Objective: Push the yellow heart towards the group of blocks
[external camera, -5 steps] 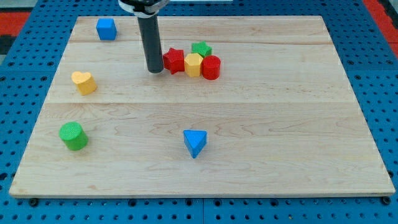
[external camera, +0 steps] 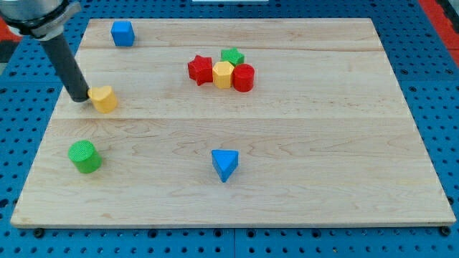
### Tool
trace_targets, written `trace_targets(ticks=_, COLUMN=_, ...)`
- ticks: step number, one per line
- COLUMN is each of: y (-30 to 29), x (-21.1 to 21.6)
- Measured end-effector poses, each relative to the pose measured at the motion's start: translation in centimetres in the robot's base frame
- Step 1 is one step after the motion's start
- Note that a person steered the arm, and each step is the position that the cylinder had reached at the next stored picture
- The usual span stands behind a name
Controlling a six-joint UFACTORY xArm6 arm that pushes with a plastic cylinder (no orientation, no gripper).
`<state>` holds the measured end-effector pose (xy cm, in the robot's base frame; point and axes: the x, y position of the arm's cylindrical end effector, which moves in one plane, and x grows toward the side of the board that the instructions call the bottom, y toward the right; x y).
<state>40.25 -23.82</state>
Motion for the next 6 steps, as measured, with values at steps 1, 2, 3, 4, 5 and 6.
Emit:
trace_targets(ticks=1, y=3.3, x=0.3)
trace_targets(ticks=2, y=5.1, x=3.2)
trace_targets(ticks=3, y=5.1, x=5.1)
trace_targets(ticks=4, y=8.1, x=5.1)
trace_targets(ticks=5, y=8.4, x=3.8)
trace_targets(ticks=6, y=8.5, x=2.7)
